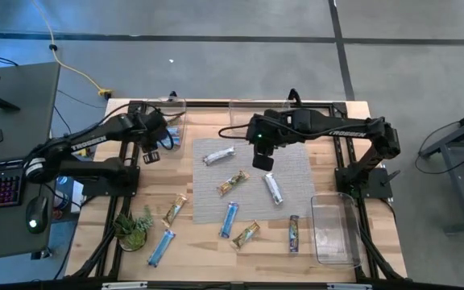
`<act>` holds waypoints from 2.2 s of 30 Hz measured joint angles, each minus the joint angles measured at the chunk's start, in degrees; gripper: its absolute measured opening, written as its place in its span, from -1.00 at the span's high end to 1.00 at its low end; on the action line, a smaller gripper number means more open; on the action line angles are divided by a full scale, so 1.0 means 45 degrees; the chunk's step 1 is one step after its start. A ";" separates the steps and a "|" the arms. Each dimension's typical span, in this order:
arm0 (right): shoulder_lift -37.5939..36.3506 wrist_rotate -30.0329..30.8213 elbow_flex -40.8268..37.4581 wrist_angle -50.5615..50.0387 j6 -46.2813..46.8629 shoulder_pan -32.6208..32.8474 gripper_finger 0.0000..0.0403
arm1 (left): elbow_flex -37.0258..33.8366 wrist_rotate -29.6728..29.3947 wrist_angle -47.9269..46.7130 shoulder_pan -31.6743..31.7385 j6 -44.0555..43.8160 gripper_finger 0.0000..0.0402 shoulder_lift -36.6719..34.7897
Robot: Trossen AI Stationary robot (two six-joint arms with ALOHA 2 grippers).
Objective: Pick and place Granola Bars by type
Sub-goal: Put the red granola bar into the top left transparent bin, then put the yellow granola bar into the top right transparent bin
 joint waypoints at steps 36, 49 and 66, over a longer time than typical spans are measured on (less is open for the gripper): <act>0.0000 0.0167 0.0015 0.1199 -0.0669 0.0000 0.53 | -0.0047 0.1206 0.2114 0.0004 0.0482 -0.02 0.2821; -0.0005 0.0167 0.0019 0.1183 -0.0908 0.0000 0.53 | 0.4525 0.0711 -0.1081 -0.0093 0.0382 0.02 0.2796; -0.0005 -0.0262 0.0029 -0.1209 -0.1288 0.1109 0.53 | 0.5438 0.4776 -0.1635 -0.5976 -0.6402 0.02 0.2519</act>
